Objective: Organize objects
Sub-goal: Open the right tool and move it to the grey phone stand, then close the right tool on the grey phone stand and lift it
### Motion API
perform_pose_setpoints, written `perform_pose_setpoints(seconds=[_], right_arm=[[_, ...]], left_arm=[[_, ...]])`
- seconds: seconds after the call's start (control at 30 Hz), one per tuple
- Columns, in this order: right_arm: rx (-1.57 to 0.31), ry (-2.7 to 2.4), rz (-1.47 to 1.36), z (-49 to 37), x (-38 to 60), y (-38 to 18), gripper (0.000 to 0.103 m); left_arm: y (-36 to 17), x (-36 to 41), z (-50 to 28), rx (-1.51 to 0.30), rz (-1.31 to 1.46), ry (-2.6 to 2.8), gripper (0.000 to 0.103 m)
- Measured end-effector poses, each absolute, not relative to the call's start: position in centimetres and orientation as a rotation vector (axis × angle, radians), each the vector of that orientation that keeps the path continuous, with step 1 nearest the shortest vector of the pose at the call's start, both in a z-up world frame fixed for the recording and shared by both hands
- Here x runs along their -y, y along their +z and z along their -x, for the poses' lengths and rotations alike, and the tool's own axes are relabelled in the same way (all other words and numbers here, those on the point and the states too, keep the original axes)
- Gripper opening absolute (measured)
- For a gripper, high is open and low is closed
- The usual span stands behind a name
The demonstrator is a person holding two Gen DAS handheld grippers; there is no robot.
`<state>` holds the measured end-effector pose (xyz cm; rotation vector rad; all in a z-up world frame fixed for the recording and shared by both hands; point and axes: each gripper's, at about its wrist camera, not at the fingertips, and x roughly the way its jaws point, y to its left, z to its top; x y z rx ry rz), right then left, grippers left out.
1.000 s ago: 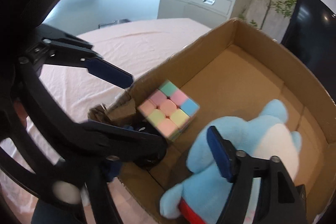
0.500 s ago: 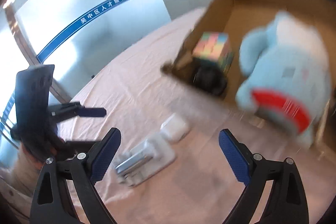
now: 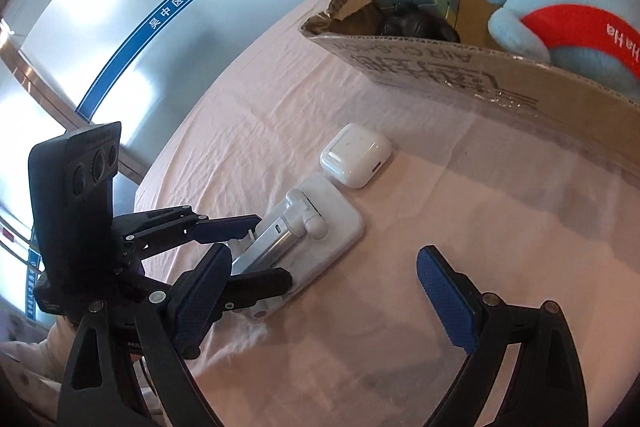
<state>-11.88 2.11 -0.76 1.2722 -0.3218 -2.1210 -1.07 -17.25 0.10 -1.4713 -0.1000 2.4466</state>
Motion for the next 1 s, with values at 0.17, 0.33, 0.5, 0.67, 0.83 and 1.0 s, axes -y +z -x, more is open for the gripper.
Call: perform_pose_setpoints(seconds=[0.17,0.33,0.5,0.67,0.83,1.0], right_arm=[[0.271,-2.12,-1.265,11.6,-1.3,-0.7,0.095],[0.201,-2.184,-1.272,11.1,-0.6,-0.7,0.081],[0.164,-2.229,-1.286,10.7,-0.4,-0.4,0.057],[0.163,-2.245,-1.291,10.6,-0.3,-0.3,0.063],[0.065,-2.316,-1.298,9.5,1.4,-0.2,0.07],[0.006,-2.387,-1.337,8.9,1.9,-0.2,0.055]], left_arm=[[0.1,15.9,-0.6,0.223,1.501,2.487,0.05],[-0.3,15.3,-1.9,0.3,1.503,2.633,0.061],[-0.4,15.3,-2.0,0.268,1.465,2.659,0.058],[-0.1,15.1,-2.3,0.236,1.435,2.659,0.052],[-0.3,15.6,-3.5,0.348,1.441,2.656,0.051],[-0.4,15.4,-5.4,0.406,1.407,2.735,0.051]])
